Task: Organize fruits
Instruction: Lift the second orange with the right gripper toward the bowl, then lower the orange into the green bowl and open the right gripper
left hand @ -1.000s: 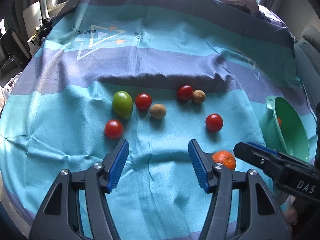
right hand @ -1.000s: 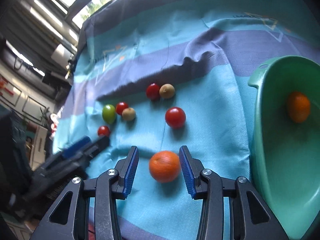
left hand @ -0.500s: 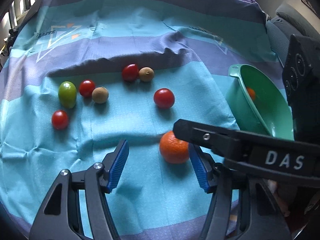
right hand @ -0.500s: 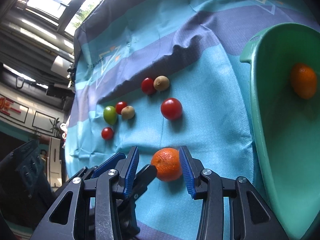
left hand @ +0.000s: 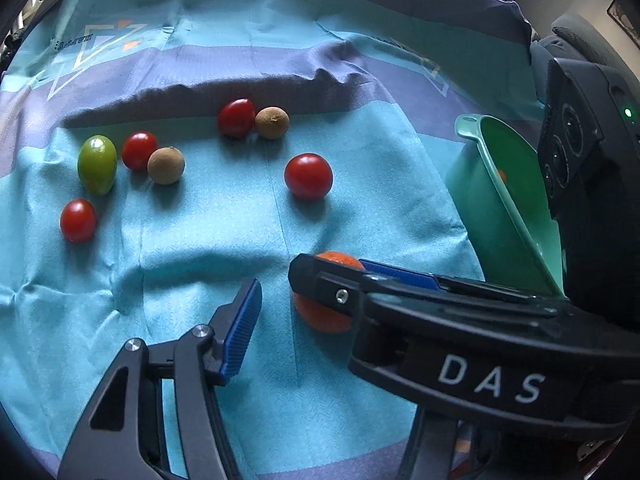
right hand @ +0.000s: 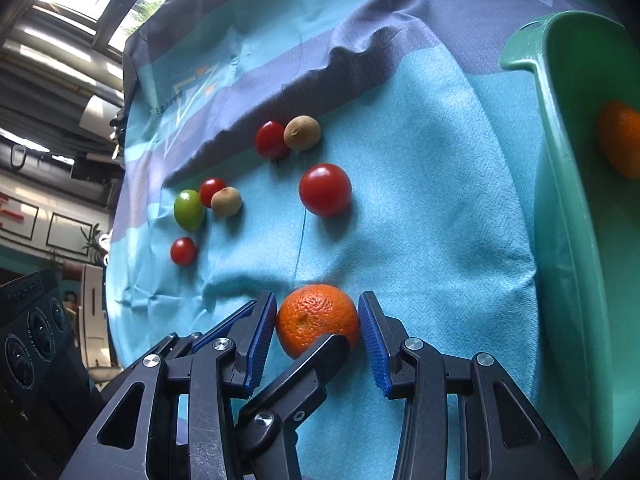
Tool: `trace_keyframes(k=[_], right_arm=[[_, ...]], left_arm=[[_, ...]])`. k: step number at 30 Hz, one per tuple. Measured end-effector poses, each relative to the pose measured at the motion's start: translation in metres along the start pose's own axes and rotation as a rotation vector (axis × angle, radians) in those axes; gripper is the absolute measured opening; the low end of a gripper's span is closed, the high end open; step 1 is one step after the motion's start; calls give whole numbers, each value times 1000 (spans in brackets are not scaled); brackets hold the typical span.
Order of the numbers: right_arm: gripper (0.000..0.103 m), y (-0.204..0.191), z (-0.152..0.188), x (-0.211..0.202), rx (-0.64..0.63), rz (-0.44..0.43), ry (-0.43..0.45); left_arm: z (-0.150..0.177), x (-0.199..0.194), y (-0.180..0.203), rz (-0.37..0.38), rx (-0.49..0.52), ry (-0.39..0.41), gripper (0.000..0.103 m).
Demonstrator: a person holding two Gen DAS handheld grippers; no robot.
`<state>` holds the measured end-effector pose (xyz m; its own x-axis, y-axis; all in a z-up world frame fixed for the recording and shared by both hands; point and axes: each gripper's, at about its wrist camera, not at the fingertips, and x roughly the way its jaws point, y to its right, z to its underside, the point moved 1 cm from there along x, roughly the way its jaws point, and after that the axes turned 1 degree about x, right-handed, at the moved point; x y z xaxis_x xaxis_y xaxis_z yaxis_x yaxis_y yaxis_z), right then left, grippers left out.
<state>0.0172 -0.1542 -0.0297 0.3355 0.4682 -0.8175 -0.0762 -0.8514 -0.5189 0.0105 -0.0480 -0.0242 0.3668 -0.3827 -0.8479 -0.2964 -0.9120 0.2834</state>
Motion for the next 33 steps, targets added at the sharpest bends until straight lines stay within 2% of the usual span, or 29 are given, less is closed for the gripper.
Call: trace_keyframes(k=[4, 10, 13, 18, 23, 27, 33], right_arm=[[44, 3, -1, 3, 19, -47, -17], [44, -2, 2, 4, -8, -63, -21], [44, -5, 3, -2, -22, -70, 0], [45, -17, 7, -29, -69, -76, 78], [45, -21, 7, -65, -103, -99, 174], [45, -14, 5, -95, -98, -113, 261], [45, 12, 5, -133, -57, -100, 371]], left_arm=[[0, 4, -4, 27, -28, -18, 45], [1, 2, -2, 1, -20, -10, 43], [1, -8, 1, -5, -7, 25, 42], [-1, -34, 15, -7, 37, 111, 42], [-8, -60, 45, -19, 129, 209, 42], [-13, -72, 72, -20, 215, 254, 42], [-25, -70, 114, 30, 327, 279, 42]])
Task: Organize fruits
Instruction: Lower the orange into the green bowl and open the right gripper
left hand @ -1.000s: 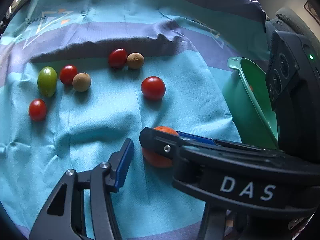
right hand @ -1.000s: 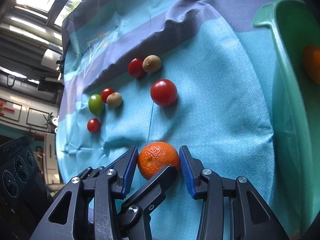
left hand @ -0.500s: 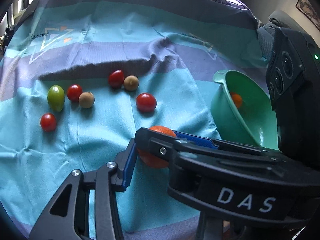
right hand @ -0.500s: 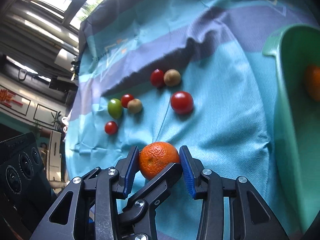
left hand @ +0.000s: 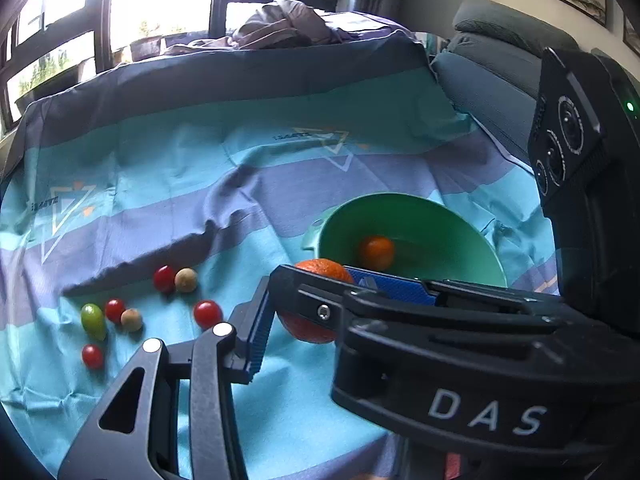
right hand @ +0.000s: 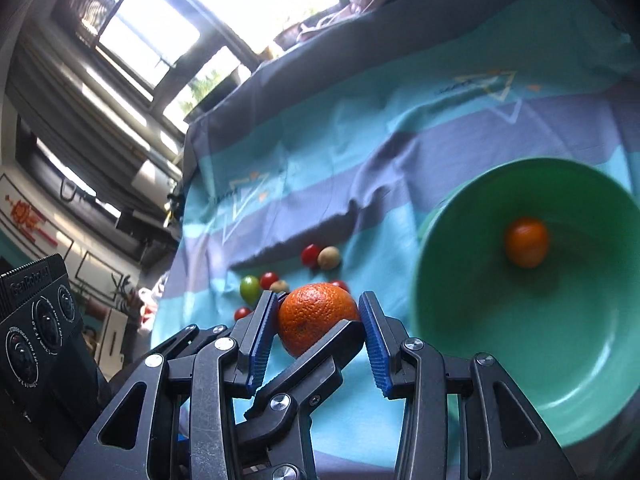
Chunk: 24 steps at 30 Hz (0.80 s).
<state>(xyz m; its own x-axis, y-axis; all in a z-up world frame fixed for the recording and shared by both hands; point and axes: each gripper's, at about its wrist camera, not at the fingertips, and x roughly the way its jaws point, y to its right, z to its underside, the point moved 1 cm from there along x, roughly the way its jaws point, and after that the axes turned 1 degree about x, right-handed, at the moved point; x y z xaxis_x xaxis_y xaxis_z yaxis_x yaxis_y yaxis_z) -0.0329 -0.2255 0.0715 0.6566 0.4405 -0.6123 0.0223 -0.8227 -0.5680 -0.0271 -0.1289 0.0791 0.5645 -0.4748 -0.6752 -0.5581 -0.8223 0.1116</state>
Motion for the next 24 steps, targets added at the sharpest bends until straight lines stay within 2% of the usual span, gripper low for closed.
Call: trace_keyframes(k=[4, 9, 17, 24], right_arm=[[45, 21, -7, -18, 44, 31, 56], [45, 50, -11, -29, 99, 58, 76], [45, 84, -11, -27, 152, 115, 47], [45, 97, -10, -20, 182, 153, 15]], left_arm=[[-11, 14, 23, 49, 44, 1, 42], [-17, 37, 44, 98, 82, -23, 42], [-17, 70, 55, 161, 77, -85, 42], [-14, 84, 57, 200, 60, -115, 42]])
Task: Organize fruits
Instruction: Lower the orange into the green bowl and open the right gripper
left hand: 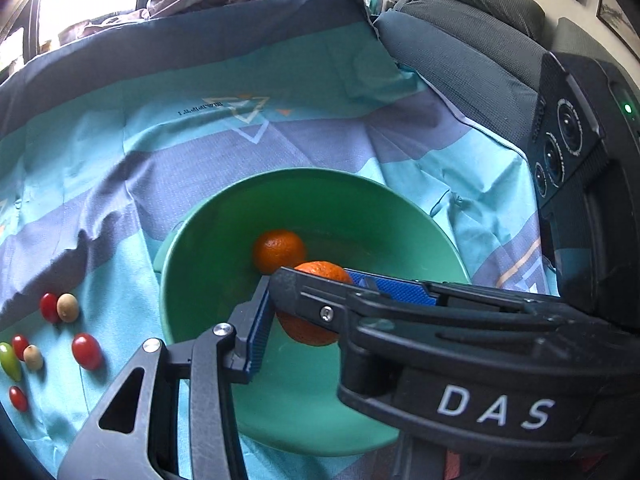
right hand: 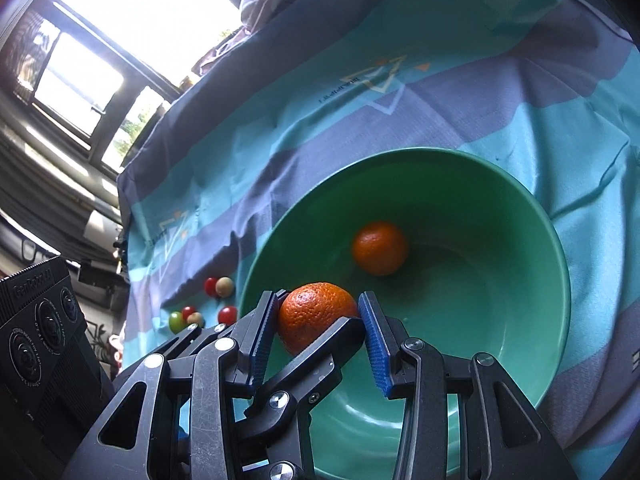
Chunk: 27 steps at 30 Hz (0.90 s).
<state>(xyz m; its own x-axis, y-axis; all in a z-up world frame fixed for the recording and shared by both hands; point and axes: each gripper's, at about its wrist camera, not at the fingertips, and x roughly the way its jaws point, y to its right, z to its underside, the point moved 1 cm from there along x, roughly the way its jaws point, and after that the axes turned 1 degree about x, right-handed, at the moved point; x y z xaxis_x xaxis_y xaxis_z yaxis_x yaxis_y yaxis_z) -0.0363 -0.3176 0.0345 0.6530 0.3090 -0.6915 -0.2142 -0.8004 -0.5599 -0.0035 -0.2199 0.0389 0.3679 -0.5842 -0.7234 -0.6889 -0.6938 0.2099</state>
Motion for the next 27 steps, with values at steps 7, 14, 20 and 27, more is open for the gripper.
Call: trace_keyframes(k=[7, 14, 20, 27], right_arm=[[45, 6, -1, 4, 15, 42, -17], [45, 9, -1, 6, 17, 68, -35], [45, 11, -2, 10, 17, 83, -52], [45, 11, -2, 12, 20, 92, -55]], left_arm=[[1, 10, -1, 37, -19, -24, 42], [4, 15, -4, 53, -36, -35, 42], [6, 18, -7, 64, -45, -42, 42], [6, 21, -7, 68, -45, -50, 42]])
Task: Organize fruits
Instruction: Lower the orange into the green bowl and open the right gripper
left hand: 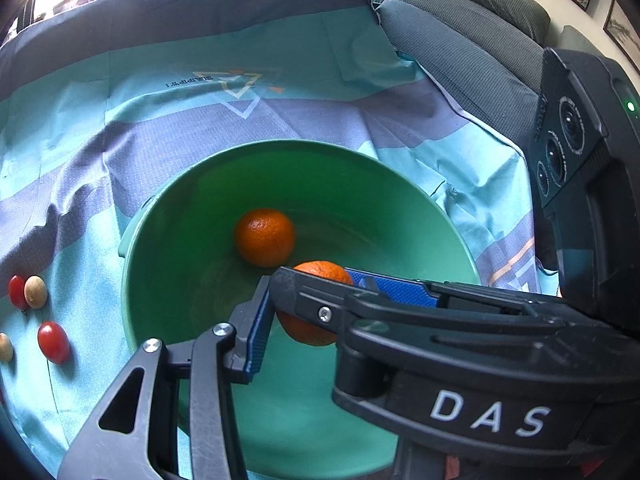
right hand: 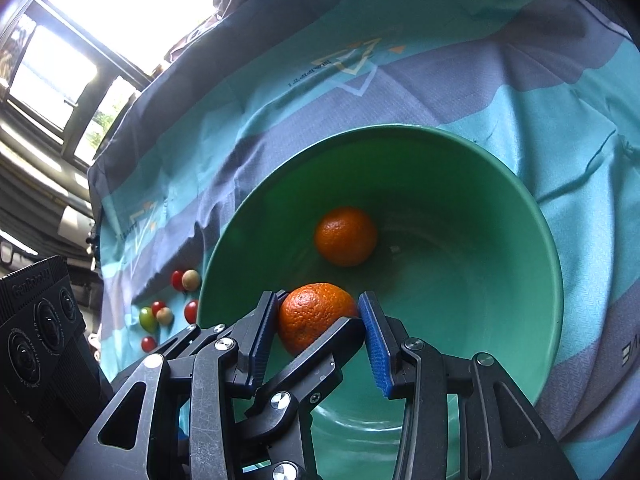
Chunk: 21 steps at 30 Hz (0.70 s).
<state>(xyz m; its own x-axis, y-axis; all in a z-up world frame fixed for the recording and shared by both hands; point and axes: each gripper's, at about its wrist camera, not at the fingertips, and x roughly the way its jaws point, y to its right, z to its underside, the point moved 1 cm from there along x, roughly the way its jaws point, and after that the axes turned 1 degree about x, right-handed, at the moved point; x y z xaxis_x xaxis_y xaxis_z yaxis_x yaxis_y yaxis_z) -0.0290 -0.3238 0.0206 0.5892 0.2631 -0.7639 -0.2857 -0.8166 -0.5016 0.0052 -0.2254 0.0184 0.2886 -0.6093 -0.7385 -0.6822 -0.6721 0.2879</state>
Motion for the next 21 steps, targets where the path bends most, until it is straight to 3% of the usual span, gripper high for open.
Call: trace_keyframes(k=[21], right_arm=[[45, 3, -1, 2, 7, 25, -4]], left_arm=[[0, 5, 2, -10, -10, -13, 42]])
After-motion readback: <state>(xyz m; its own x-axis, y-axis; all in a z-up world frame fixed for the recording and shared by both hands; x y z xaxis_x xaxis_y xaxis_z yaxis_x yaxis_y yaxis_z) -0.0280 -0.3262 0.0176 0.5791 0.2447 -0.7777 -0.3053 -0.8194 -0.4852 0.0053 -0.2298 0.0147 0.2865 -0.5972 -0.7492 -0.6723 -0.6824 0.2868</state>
